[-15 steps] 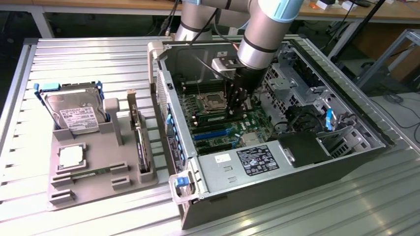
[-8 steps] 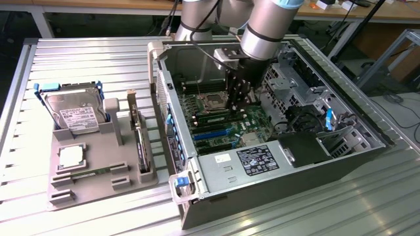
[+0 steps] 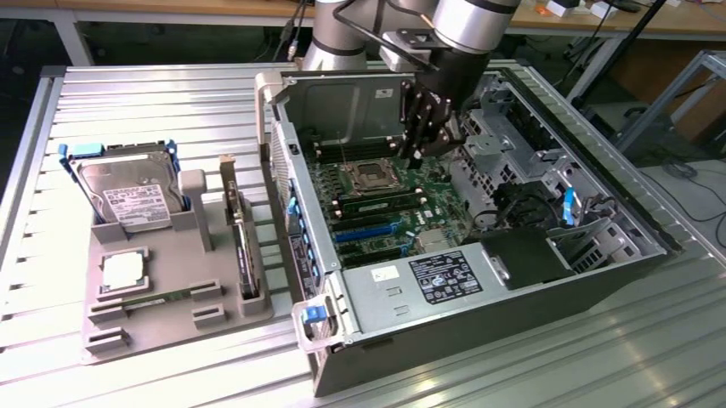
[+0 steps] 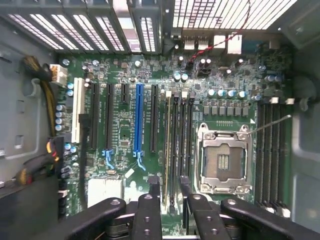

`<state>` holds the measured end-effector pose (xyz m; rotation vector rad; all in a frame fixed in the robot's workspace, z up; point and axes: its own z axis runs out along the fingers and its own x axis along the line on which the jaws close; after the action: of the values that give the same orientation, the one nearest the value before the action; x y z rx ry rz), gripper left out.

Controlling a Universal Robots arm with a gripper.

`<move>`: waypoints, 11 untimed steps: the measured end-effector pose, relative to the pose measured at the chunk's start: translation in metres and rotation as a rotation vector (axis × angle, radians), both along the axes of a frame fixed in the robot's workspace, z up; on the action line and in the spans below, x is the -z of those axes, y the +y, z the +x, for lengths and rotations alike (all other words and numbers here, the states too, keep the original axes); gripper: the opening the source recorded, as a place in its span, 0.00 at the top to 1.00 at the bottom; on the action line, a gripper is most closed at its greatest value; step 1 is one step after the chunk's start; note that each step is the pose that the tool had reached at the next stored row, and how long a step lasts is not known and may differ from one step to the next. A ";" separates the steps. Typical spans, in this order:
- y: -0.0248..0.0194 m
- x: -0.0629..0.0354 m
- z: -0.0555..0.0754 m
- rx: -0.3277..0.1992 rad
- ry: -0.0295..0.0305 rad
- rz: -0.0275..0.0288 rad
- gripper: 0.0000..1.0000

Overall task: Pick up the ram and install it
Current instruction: 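Insert the ram into the slot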

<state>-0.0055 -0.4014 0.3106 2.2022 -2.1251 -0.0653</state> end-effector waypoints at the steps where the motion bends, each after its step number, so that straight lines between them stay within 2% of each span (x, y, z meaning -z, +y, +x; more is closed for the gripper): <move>1: 0.0000 0.0000 0.000 0.000 -0.0001 0.0002 0.72; 5: 0.0000 0.0000 0.000 0.000 0.0000 0.0001 0.74; 7: 0.0000 0.0000 0.000 0.000 0.0000 0.0001 0.89; 11: 0.0000 0.0000 0.000 0.000 -0.0001 0.0001 0.89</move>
<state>-0.0056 -0.4014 0.3106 2.2021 -2.1253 -0.0654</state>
